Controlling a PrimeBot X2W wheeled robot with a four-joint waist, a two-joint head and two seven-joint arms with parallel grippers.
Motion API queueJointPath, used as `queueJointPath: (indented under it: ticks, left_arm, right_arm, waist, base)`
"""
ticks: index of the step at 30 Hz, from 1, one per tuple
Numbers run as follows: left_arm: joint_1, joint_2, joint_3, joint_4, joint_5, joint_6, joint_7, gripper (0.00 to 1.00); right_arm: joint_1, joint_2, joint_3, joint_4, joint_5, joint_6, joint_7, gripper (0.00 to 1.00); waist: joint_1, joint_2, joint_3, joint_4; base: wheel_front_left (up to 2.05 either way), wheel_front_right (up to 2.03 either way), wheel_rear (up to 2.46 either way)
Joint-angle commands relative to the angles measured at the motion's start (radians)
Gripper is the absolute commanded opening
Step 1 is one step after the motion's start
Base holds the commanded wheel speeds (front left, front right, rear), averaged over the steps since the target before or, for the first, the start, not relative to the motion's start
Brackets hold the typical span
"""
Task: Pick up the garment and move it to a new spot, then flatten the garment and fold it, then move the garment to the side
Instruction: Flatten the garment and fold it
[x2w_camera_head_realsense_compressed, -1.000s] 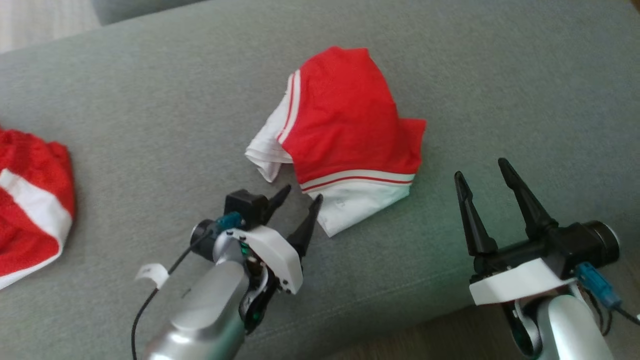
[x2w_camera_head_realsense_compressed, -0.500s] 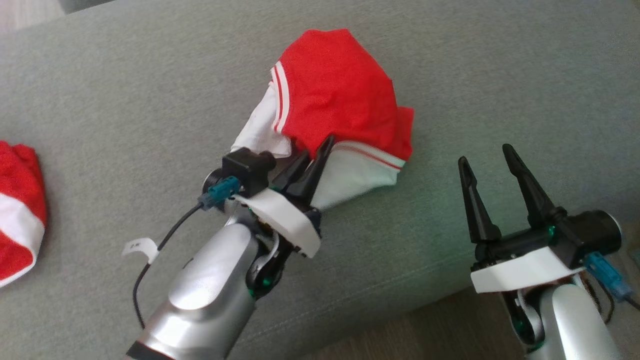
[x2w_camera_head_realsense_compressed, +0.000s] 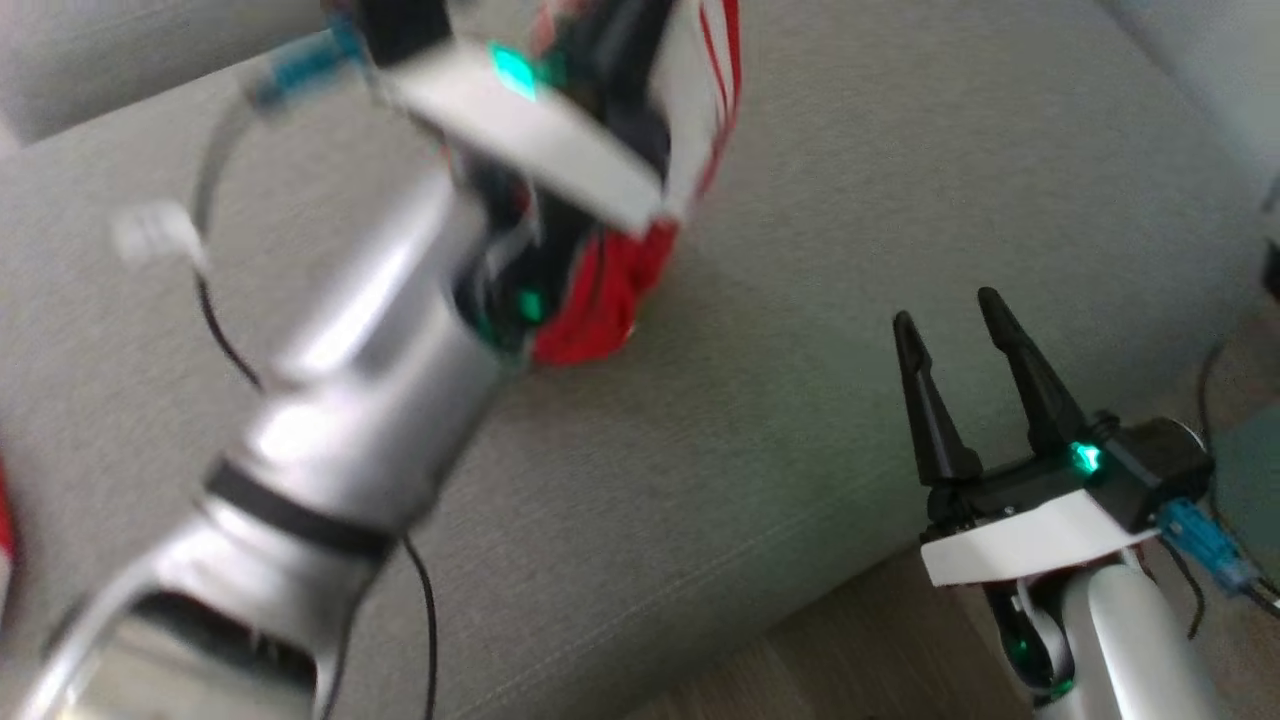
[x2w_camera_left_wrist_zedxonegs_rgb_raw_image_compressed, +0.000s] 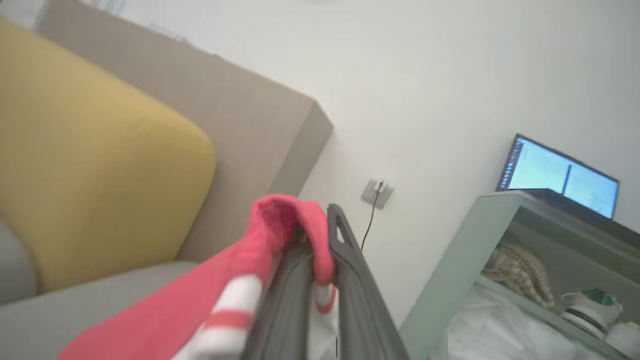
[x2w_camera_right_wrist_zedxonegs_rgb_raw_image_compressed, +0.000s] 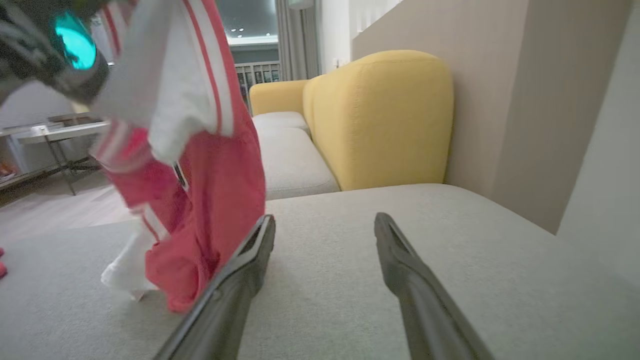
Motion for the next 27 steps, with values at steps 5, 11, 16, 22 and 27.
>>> queueJointPath:
  ticks: [5,11,16,22,27]
  left_arm:
    - [-0.220,0.008,0.069,-0.007,-0.055,-0.006,-0.007,0.00]
    - [-0.233,0.025,0.157,0.029,-0.088,0.016,-0.033,0.00]
    - [-0.042,0.091,0.159,0.092,-0.086,0.071,-0.036,0.00]
    - [0.210,0.175,0.154,0.173,-0.121,0.091,-0.011,0.00]
    - [0.269,0.223,0.164,0.211,-0.105,0.083,-0.026,0.00]
  right_arm:
    - [-0.014,-0.004,0.009,-0.039,0.002,0.000,-0.009,1.00]
    - [0.026,-0.004,-0.015,-0.044,-0.037,0.000,-0.009,1.00]
    - [0.049,-0.004,-0.024,-0.044,-0.060,0.000,-0.009,1.00]
    - [0.057,-0.004,-0.021,-0.034,-0.080,0.000,-0.009,1.00]
    - [0.050,-0.004,-0.018,-0.018,-0.091,0.000,-0.009,1.00]
  waist:
    - [0.0000,0.0000,-0.038,-0.030]
    - [0.0000,0.0000,-0.076,0.016]
    - [0.0000,0.0000,-0.086,0.076]
    - [0.0000,0.0000,-0.069,0.139]
    - [0.0000,0.0000,-0.044,0.171]
  base:
    - [0.00,0.00,0.00]
    - [0.00,0.00,0.00]
    - [0.00,0.00,0.00]
    - [0.00,0.00,0.00]
    - [0.00,0.00,0.00]
